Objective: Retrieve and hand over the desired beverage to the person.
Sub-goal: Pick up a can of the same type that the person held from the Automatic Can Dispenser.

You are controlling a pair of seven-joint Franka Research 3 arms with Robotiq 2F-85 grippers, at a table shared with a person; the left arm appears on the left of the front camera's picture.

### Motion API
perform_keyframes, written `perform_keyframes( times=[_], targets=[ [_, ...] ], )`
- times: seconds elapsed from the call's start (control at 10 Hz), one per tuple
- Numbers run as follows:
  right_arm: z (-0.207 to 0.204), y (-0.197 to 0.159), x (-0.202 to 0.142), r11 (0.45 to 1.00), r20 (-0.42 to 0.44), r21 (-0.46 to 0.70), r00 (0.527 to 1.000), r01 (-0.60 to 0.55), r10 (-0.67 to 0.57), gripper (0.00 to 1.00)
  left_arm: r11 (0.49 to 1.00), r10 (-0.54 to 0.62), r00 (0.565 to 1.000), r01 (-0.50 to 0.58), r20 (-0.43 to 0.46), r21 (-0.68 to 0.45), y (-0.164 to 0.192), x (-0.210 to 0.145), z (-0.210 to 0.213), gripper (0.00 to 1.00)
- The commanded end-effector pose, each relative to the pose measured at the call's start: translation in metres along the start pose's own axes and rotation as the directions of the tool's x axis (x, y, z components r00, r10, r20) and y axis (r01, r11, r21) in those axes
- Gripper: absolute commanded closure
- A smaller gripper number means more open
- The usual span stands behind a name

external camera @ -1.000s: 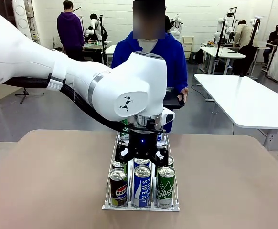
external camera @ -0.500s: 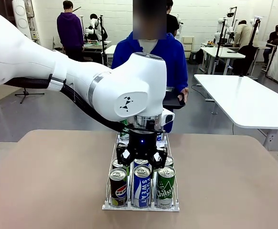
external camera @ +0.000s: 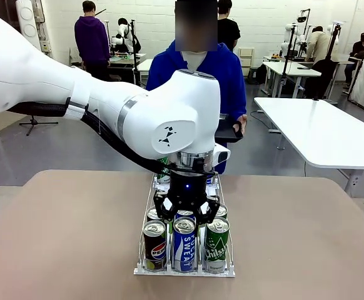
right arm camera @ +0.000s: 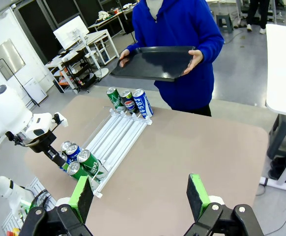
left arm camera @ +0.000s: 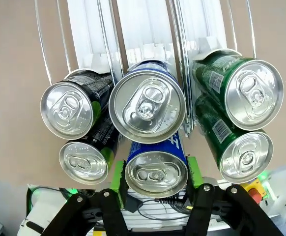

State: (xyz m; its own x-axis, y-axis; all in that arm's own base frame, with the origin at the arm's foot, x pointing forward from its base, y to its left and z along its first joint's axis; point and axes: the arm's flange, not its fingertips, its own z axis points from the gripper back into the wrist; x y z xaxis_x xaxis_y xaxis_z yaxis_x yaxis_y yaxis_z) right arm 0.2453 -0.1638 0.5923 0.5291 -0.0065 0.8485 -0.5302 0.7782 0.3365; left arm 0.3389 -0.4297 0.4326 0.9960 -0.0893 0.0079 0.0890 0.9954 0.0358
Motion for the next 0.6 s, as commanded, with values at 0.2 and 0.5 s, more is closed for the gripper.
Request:
perform_keyframes(
  times=[0.2, 0.5],
  targets=[
    [-0.001, 0.000, -0.001, 1.000, 0.001, 0.014, 1.000, -0.005, 0.005, 0.00, 1.000, -0.014, 0.999, 0.014, -0.031, -0.004, 0.003, 0.000, 0.013, 1.00],
    [-0.001, 0.000, -0.001, 1.000, 0.001, 0.014, 1.000, -0.005, 0.005, 0.00, 0.999, -0.005, 1.000, 0.005, 0.000, -0.048, 0.035, -0.029, 0.100, 1.00]
  ],
)
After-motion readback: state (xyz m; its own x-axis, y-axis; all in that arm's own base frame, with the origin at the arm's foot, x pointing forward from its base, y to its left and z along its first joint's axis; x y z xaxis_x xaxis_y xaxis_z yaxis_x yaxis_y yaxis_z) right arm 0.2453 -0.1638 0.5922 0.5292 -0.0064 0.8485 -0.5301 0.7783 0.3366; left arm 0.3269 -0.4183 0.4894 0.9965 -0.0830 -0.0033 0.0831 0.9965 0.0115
